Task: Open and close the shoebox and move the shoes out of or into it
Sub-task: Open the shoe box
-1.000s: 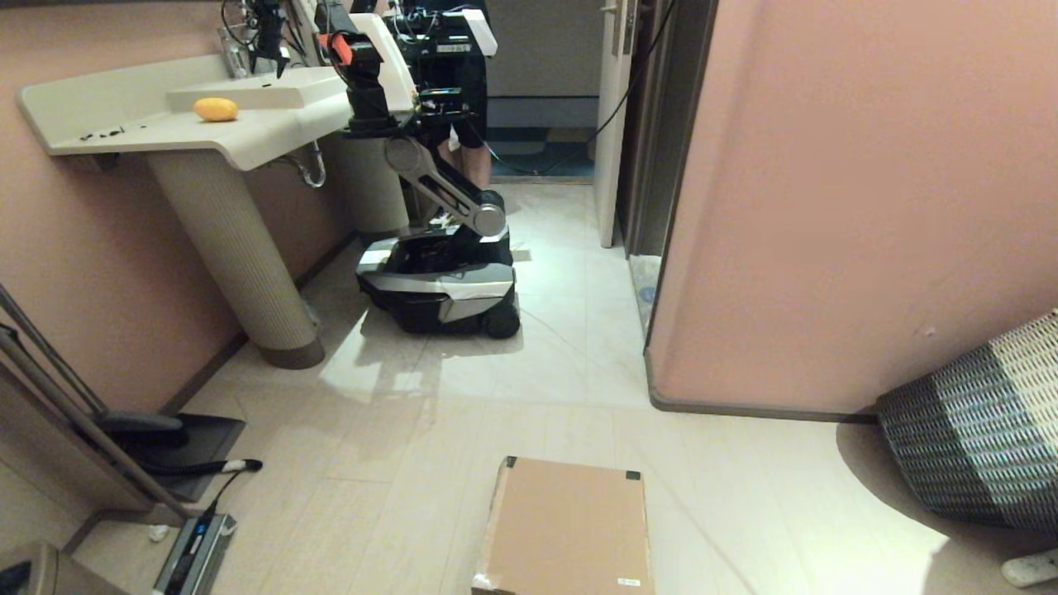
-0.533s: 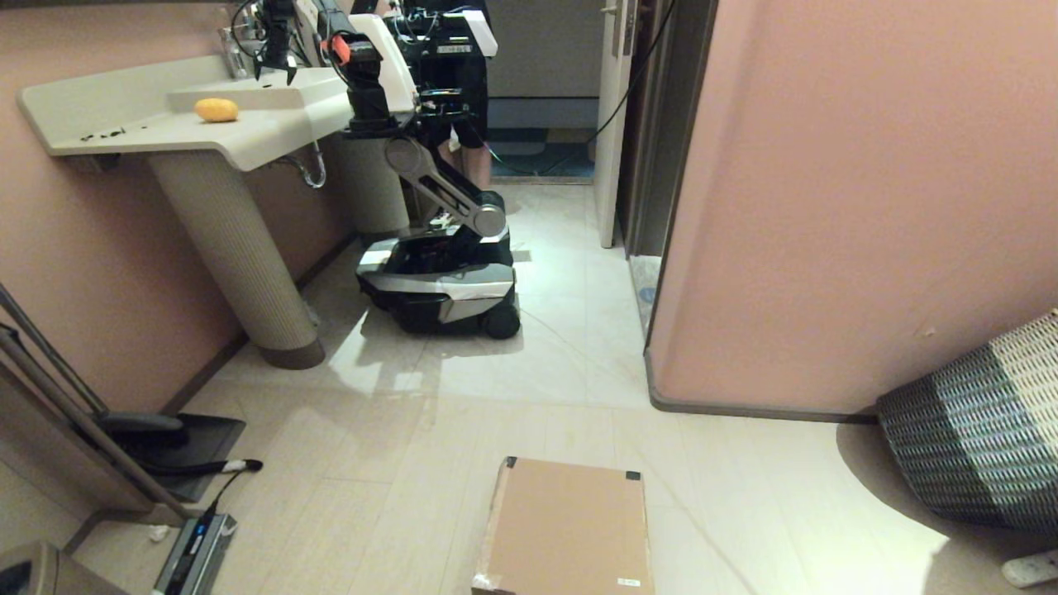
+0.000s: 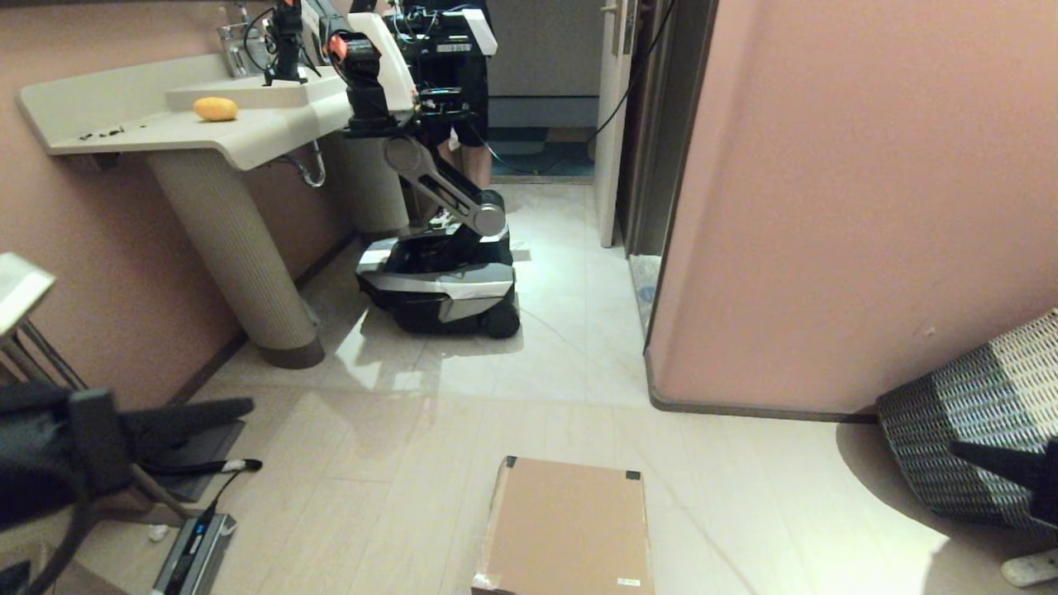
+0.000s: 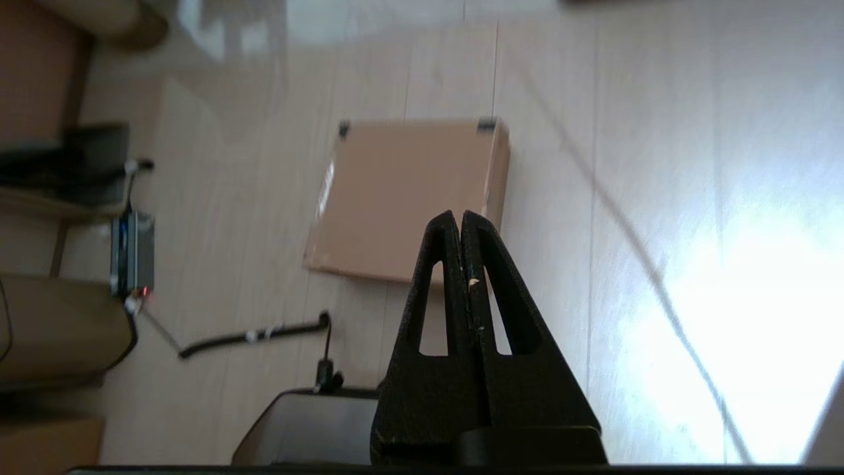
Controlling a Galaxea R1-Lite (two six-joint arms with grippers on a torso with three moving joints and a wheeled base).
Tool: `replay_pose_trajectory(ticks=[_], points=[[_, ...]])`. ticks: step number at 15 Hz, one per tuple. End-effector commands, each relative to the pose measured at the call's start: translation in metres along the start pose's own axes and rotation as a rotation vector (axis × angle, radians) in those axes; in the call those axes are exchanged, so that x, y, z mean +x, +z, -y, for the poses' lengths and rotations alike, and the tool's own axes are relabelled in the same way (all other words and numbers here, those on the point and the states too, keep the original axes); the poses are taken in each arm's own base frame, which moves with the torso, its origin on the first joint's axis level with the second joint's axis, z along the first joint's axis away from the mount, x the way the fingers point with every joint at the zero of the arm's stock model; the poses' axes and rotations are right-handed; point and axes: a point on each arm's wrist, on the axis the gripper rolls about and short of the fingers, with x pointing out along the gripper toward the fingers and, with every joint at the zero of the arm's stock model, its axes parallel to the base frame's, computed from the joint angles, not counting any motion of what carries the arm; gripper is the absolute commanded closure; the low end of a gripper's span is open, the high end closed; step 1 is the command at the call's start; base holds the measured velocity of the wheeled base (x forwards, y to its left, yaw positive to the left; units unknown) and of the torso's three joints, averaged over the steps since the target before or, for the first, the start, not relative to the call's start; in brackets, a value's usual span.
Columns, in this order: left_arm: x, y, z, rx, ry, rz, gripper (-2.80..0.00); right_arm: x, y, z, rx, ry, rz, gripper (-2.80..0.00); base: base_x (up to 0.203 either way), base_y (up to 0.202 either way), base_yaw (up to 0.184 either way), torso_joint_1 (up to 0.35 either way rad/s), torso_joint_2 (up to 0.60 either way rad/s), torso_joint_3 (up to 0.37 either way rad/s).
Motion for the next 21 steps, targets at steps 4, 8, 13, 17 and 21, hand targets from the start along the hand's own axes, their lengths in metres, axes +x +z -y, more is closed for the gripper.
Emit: replay_pose_trajectory(ticks=[4,8,13,17,21], points=[[0.194,0.024,-0.046,-0.079,0.044,-0.244,0.00,0.160,0.036,0.001,0.059,0.010,-0.268,0.00,0.000,0.000,0.000,0.000,0.00,0.000],[0.272,0.044,-0.048,-0.024,0.117,-0.154,0.00,0.218,0.062,-0.003,0.101,-0.027,-0.209,0.00,0.000,0.000,0.000,0.000,0.00,0.000],[0.311,0.000,-0.087,-0.050,0.193,-0.294,0.00,0.262,0.024,0.019,0.131,-0.102,-0.339,0.00,0.000,0.000,0.000,0.000,0.00,0.000],[0.342,-0.017,-0.099,-0.030,0.180,-0.312,0.00,0.303,-0.013,0.022,0.110,-0.084,-0.365,0.00,0.000,0.000,0.000,0.000,0.00,0.000],[0.338,-0.024,-0.090,-0.004,0.229,-0.324,0.00,0.308,-0.019,0.004,0.093,-0.043,-0.336,0.00,0.000,0.000,0.000,0.000,0.00,0.000]])
